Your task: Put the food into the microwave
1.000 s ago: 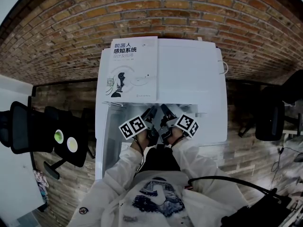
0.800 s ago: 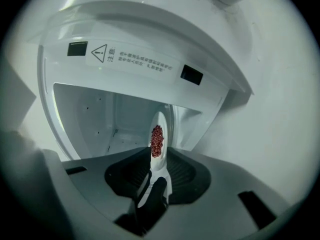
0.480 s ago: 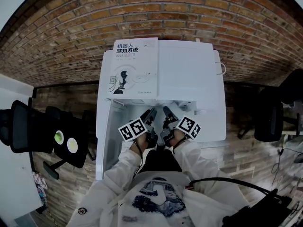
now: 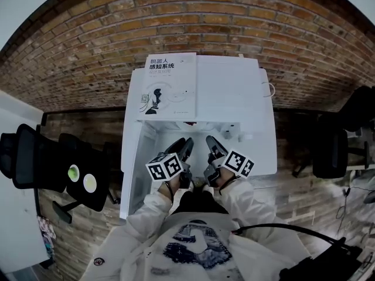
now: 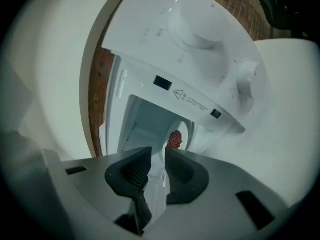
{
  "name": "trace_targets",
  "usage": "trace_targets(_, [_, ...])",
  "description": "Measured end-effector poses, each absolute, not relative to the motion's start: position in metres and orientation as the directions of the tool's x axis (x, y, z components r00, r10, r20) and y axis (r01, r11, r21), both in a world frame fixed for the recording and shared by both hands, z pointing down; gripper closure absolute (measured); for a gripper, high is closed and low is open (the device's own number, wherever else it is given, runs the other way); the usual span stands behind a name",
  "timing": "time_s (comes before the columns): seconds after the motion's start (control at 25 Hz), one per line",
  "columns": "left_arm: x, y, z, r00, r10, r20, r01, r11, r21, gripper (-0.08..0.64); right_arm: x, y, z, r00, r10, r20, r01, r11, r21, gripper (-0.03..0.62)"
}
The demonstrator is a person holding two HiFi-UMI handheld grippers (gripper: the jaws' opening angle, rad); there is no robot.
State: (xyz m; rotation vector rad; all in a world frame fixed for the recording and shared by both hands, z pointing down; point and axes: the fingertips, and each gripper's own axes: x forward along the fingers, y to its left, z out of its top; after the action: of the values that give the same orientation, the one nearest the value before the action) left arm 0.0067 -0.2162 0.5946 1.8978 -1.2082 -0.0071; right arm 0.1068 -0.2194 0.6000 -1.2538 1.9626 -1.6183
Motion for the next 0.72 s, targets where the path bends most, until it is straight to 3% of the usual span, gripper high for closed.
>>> trace_targets(0.44, [0.009, -0.197, 0.518, 0.541, -0.773, 0.333, -0.805, -0.360, 0.472, 0.442, 0.105, -0.191, 0.529, -0.598, -0.754, 0.273, -0.627, 0.228, -0.745, 0.561])
trace_targets(0.72, [-0.001, -0.183, 0.465, 0.520, -0.806, 0.283, -0.843, -0.432, 0.320, 0.489, 0.112, -0.177, 0.480, -0.567, -0.784, 0.252, -0.750, 0.366, -0.550, 0.577])
